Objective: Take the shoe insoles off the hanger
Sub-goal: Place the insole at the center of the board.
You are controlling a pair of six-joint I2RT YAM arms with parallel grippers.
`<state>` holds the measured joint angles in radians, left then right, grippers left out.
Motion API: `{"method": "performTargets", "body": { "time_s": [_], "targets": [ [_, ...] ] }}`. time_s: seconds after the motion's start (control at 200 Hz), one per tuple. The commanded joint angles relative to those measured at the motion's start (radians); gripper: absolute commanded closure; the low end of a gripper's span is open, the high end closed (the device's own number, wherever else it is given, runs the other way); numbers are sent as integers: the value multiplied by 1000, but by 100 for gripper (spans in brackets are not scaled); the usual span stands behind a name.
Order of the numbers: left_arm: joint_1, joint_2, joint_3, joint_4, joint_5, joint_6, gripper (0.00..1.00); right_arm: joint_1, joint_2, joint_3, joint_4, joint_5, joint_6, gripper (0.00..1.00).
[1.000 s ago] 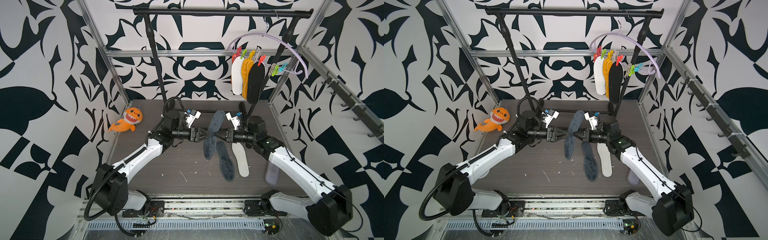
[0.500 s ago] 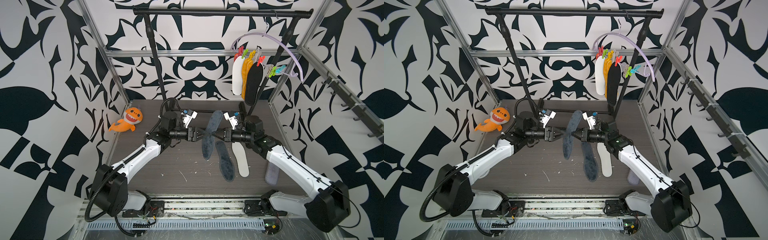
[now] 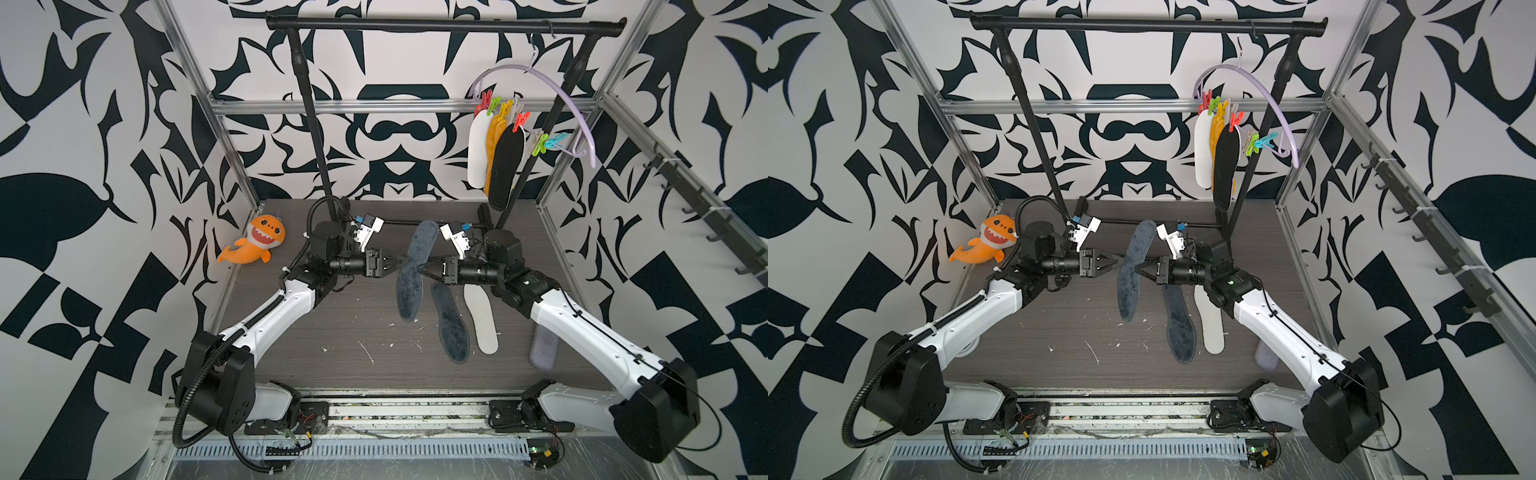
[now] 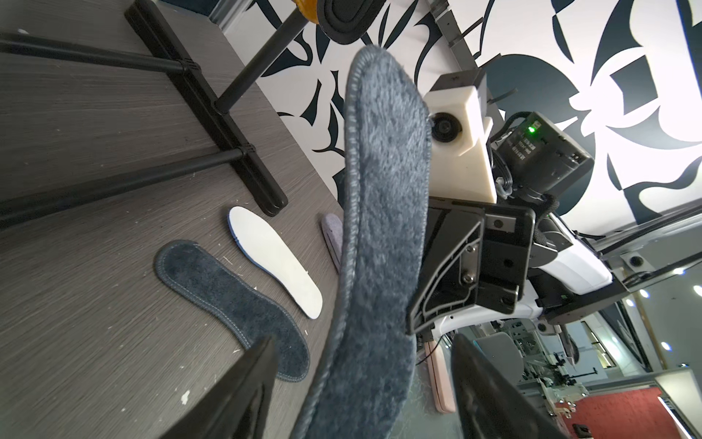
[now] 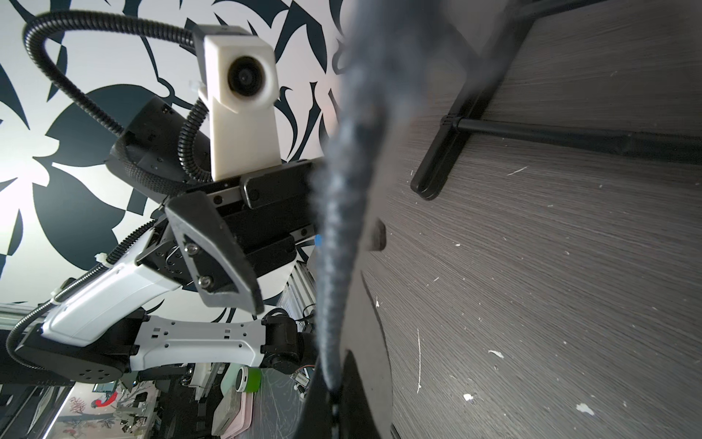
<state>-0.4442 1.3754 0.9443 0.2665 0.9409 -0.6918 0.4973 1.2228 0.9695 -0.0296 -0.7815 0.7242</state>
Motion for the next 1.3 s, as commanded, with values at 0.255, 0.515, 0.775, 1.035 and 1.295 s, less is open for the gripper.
{"method": "performTargets", "body": {
  "time_s": [0.255,0.515,0.775,1.035,1.295],
  "targets": [
    [-1,-4,-35,70,57,-42,50,13,24,46,53,1,-13,100],
    [-11,4,-42,85,57,-55,73,14,23,43,34,20,-22,100],
    [-39,12,-62,85,28,-53,100,12,13,40,-11,61,-41,100],
    [-46,-1,-125,-1,-100,-35,100,5,-69,41,-194,272,-111,74],
    [-142,44,-274,35,-308,-108,100,-74,-223,-10,-358,512,-114,50]
  ]
}}
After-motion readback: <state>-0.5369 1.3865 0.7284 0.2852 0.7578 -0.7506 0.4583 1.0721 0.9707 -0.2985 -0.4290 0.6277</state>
